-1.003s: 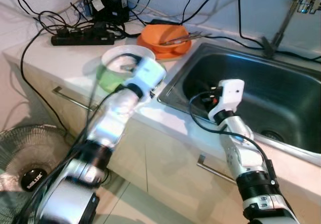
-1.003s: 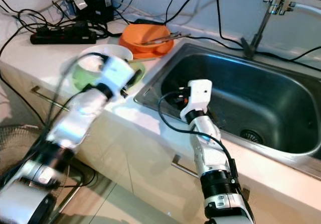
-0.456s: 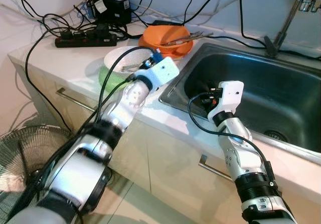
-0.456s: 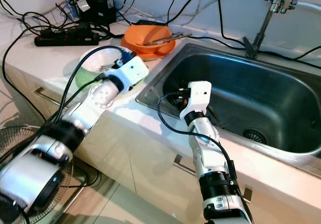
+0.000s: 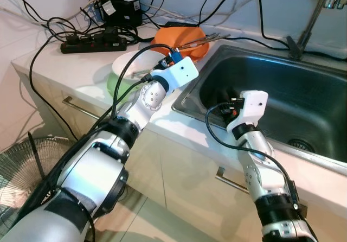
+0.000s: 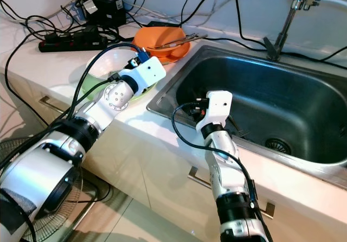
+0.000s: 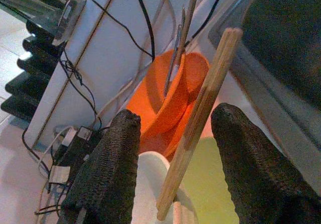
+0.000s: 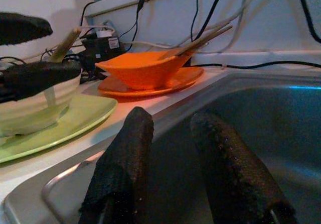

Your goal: Kitchen organization

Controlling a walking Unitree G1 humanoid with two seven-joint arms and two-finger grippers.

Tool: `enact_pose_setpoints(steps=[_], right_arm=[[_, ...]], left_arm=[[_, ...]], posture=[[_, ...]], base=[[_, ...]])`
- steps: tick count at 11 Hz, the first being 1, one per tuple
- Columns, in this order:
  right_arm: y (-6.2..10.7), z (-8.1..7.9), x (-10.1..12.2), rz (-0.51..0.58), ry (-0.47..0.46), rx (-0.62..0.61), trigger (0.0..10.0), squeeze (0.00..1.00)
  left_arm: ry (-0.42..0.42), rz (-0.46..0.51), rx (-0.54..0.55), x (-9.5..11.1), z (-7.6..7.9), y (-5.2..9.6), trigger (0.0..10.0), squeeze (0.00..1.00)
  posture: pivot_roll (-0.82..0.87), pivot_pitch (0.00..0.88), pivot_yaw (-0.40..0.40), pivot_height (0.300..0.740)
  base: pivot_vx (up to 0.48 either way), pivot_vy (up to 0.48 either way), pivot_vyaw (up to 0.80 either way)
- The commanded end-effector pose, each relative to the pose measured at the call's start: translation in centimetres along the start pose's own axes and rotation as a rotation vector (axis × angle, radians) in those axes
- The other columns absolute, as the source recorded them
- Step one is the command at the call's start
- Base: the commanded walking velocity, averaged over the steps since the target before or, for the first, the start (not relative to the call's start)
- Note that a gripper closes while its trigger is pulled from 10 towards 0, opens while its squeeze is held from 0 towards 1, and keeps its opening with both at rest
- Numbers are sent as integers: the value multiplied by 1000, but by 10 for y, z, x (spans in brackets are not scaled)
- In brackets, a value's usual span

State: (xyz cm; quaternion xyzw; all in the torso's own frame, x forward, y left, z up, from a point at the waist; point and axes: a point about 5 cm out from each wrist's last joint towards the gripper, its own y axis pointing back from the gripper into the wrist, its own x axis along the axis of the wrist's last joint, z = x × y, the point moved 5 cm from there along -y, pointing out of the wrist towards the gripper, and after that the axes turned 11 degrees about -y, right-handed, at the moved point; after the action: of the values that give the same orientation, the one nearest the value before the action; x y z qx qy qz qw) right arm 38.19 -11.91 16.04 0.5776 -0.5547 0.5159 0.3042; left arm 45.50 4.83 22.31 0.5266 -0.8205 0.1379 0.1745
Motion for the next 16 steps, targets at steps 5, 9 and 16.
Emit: enact_pose_setpoints(steps=[5,9,16], right_arm=[[6,5,-6,-30,2,-34,10000,0],[4,6,-4,-26,3,-37,10000,0],[-1,4,-6,-27,-2,-31,10000,0]], left_arm=[[-7,15,37,6,-10,-3,0,0],[-38,6,22,2,-10,-3,0,0],[-254,135,176,34,-52,-5,0,0]], posture=[[80,54,90,740],[82,45,89,740],[106,28,87,740]], base=[[0,0,0],[0,0,0],[0,0,0]])
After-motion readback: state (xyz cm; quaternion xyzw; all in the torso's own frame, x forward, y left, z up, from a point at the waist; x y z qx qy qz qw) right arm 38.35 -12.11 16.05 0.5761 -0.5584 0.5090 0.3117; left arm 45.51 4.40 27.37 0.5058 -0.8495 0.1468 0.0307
